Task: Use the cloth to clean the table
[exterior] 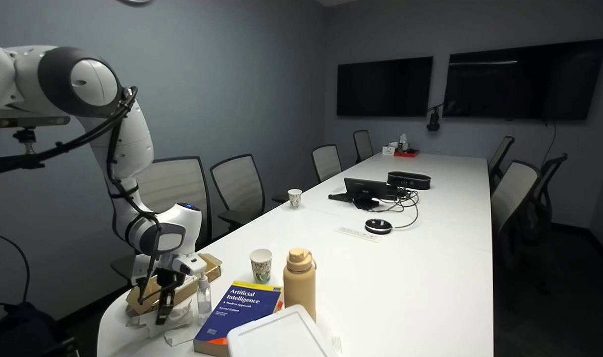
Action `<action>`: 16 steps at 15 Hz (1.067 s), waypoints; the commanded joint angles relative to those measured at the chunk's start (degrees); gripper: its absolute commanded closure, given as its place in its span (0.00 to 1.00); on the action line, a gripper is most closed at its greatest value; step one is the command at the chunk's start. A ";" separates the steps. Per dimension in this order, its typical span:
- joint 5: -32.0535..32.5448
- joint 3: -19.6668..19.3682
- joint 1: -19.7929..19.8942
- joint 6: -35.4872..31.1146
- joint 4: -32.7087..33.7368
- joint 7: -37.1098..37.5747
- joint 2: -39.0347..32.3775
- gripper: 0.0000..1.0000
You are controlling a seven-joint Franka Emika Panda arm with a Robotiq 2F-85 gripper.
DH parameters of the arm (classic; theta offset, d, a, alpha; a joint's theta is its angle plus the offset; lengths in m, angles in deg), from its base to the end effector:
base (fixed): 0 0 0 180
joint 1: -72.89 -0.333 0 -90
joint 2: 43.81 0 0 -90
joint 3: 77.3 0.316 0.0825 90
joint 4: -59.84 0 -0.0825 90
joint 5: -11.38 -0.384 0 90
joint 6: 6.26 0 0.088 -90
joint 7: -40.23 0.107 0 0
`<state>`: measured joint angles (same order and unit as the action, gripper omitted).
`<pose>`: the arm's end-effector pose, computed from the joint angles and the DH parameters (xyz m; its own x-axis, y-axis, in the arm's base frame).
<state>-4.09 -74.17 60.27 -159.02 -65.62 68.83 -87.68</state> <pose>0.4664 0.1283 0.0140 0.8345 -0.4597 -0.3039 -0.4624 -0.8841 0.0677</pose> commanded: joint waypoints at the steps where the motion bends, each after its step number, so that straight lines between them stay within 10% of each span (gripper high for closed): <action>1: -0.76 -0.15 -0.67 1.67 -3.01 0.60 5.11 0.99; 8: -2.14 6.13 1.84 6.04 -1.89 -4.43 13.80 0.99; 16: 13.04 -1.17 -4.10 6.70 3.92 -1.24 18.98 0.99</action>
<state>3.22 -72.08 58.58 -153.00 -63.87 66.44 -69.61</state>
